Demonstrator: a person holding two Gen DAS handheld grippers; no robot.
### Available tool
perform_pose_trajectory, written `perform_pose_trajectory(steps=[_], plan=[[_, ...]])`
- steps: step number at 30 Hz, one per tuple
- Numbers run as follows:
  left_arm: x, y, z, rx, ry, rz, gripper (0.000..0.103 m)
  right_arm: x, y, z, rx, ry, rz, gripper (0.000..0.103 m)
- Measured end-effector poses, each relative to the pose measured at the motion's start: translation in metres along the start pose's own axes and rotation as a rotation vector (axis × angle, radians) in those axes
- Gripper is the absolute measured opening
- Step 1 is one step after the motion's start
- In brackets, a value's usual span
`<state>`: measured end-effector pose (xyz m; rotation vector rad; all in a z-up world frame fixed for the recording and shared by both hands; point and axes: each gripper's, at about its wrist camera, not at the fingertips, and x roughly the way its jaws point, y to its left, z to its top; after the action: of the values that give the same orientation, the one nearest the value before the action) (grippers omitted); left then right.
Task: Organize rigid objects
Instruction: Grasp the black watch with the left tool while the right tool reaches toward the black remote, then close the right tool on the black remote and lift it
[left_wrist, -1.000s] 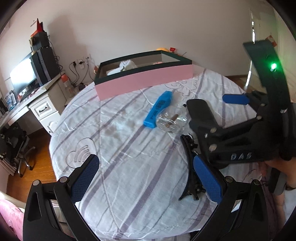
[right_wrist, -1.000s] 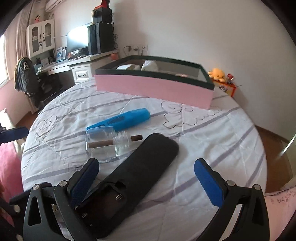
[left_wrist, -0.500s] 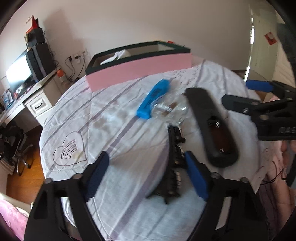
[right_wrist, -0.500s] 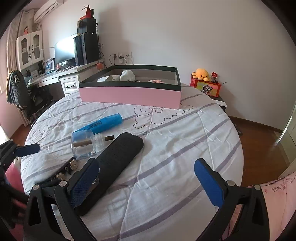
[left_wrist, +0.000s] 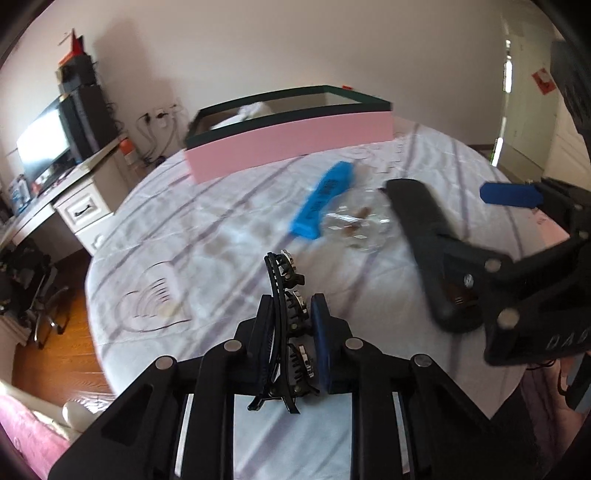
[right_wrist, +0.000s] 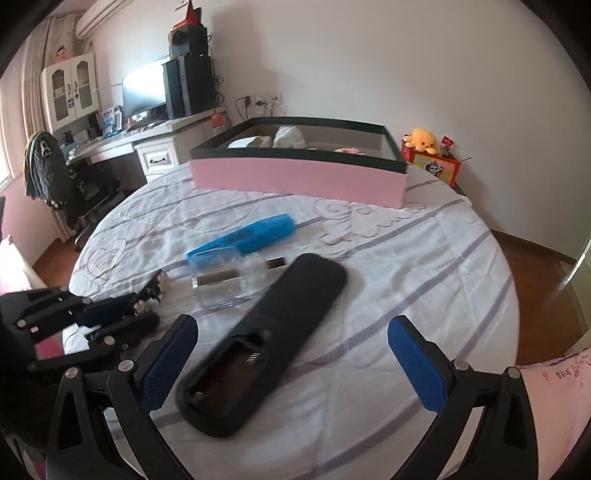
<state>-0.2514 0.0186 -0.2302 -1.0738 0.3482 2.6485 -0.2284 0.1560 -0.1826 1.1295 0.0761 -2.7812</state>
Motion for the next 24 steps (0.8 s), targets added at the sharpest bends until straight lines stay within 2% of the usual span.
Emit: perform_pose_trajectory(steps=[3, 6, 13, 15, 19, 21, 22, 23, 24], plan=[[-0.002, 0.015, -0.004, -0.040, 0.009, 0.010, 0.020, 0.010, 0.013, -0.001, -0.027, 0.031, -0.025, 0.103], [-0.001, 0.020, -0.006, -0.054, 0.010, 0.011, 0.022, 0.017, 0.020, -0.006, -0.094, 0.049, -0.142, 0.103], [-0.002, 0.023, -0.008, -0.068, 0.007, -0.003, 0.022, 0.008, -0.014, -0.010, -0.072, 0.048, -0.245, 0.103], [-0.002, 0.023, -0.008, -0.076, 0.006, -0.009, 0.022, 0.008, -0.024, -0.010, -0.048, 0.047, -0.237, 0.103], [-0.001, 0.025, -0.008, -0.094, 0.002, -0.022, 0.023, 0.012, -0.026, -0.007, -0.042, 0.026, -0.148, 0.103], [-0.001, 0.026, -0.009, -0.099, 0.001, -0.026, 0.023, 0.014, -0.022, -0.003, -0.055, 0.012, -0.125, 0.096], [-0.001, 0.025, -0.009, -0.099, 0.002, -0.026, 0.025, 0.016, -0.019, -0.001, -0.062, 0.015, -0.119, 0.096], [0.000, 0.025, -0.009, -0.100, 0.003, -0.027, 0.025, 0.021, -0.017, 0.001, -0.075, 0.021, -0.103, 0.092], [0.000, 0.026, -0.009, -0.104, 0.003, -0.029, 0.027, 0.026, -0.016, 0.001, -0.081, 0.034, -0.084, 0.078]])
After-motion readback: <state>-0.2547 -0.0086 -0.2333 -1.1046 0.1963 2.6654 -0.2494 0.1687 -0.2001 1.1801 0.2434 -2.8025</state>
